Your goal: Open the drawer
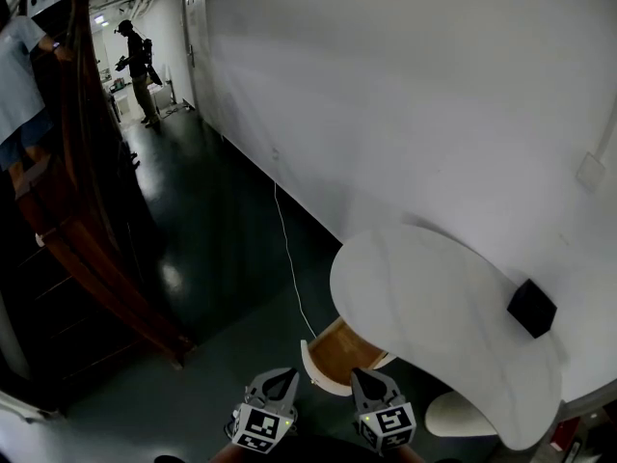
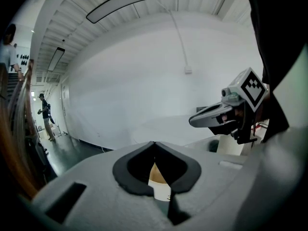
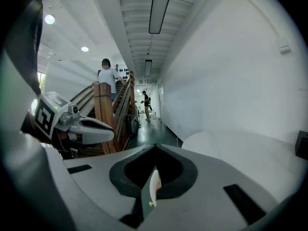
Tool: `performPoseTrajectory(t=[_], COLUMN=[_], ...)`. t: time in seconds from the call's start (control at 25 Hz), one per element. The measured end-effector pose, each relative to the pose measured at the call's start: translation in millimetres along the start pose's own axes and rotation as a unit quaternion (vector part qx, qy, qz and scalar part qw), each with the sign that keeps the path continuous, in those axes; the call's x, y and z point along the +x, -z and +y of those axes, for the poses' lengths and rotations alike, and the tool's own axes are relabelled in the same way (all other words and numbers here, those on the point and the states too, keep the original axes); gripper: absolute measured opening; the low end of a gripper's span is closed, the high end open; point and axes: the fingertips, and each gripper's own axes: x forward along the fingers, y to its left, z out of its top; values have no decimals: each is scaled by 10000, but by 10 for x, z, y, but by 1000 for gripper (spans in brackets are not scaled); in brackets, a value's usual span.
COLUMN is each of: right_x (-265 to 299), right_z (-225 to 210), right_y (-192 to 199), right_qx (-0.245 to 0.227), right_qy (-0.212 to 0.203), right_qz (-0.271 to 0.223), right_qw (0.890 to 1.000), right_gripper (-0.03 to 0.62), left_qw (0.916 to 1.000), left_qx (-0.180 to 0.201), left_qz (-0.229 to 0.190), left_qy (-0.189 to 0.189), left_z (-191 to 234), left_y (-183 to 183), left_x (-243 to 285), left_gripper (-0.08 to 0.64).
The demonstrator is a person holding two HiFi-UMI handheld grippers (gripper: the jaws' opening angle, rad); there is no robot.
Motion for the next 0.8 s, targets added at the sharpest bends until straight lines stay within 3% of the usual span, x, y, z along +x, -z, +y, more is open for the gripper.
performPoseTrajectory(t=[0.8], right_x=[185], right_z=[-55], right_y=[-26], right_qx=[-53], right_qy=[159], right_qz=[20], right_qw=[9999], right_gripper=[0], left_qw=[9998], left_qx=[-74], left_qz=[-83], left_qy=[-140], left_z=[219], left_y=[-14], left_x=[70], left_gripper=[18])
